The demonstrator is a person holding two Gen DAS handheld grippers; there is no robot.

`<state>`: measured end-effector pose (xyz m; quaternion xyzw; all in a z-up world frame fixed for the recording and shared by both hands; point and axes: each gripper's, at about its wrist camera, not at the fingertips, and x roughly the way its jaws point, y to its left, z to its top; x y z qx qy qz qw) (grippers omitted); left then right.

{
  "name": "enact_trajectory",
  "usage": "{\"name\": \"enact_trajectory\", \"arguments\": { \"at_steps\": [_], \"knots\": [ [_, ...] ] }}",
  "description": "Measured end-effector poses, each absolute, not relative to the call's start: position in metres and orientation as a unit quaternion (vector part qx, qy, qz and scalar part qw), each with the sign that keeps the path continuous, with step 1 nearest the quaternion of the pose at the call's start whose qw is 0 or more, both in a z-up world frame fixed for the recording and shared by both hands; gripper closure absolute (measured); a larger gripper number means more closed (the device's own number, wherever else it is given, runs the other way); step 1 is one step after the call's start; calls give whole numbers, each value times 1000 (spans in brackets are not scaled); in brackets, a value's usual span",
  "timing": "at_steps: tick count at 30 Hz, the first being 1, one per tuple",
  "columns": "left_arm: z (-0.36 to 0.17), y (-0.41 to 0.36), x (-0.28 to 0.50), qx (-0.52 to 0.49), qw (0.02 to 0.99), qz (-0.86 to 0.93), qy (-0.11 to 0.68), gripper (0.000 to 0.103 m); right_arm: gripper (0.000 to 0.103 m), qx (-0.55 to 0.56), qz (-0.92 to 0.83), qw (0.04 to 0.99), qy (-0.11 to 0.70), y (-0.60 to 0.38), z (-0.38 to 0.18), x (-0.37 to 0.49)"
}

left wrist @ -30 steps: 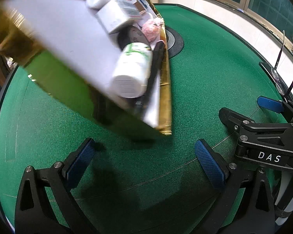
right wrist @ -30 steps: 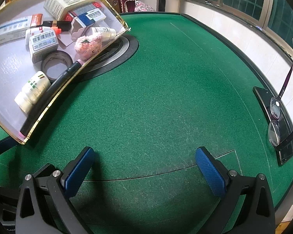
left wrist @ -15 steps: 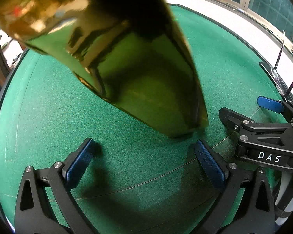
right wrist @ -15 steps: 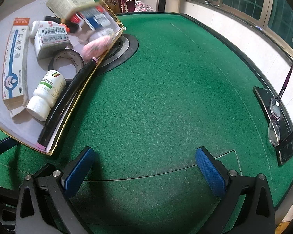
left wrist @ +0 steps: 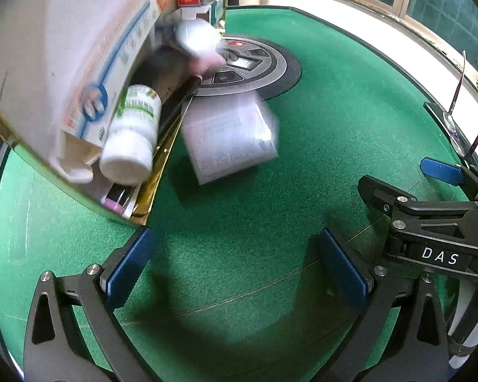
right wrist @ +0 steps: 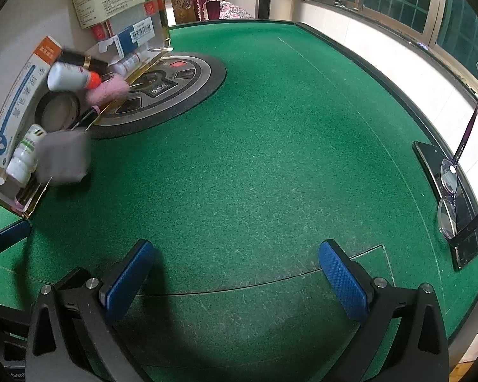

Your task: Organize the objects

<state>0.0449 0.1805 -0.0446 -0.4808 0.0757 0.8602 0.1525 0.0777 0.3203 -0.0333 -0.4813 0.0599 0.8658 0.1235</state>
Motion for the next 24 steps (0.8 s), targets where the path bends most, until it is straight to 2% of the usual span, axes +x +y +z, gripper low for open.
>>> {"name": "enact_trajectory", "arguments": {
  "at_steps": [24],
  "knots": [
    [-44,179,45,-480,154,860,77,0,0,-482,866,122,59,321,-33,77]
  ]
}}
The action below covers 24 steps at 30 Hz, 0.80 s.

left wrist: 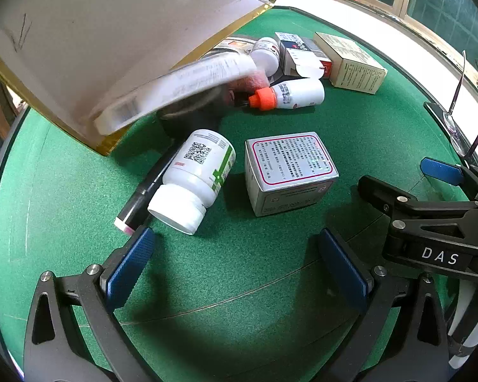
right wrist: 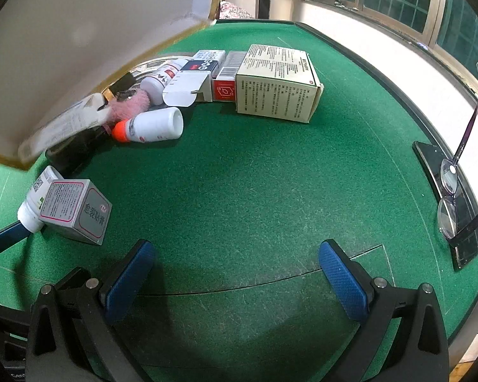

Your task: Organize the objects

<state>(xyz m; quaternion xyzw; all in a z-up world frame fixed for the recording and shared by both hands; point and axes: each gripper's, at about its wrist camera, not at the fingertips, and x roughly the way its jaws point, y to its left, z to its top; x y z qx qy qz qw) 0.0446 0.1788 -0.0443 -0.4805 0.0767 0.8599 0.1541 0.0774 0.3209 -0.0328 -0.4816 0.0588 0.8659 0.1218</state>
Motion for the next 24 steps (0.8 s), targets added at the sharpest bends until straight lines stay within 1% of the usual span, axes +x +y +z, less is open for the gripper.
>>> {"name": "enact_trajectory", "arguments": {
  "at_steps": [24],
  "knots": [
    [-44,178,44,-480,156,860,78,0,0,-482,866,121,58,321,-33,78]
  ]
}}
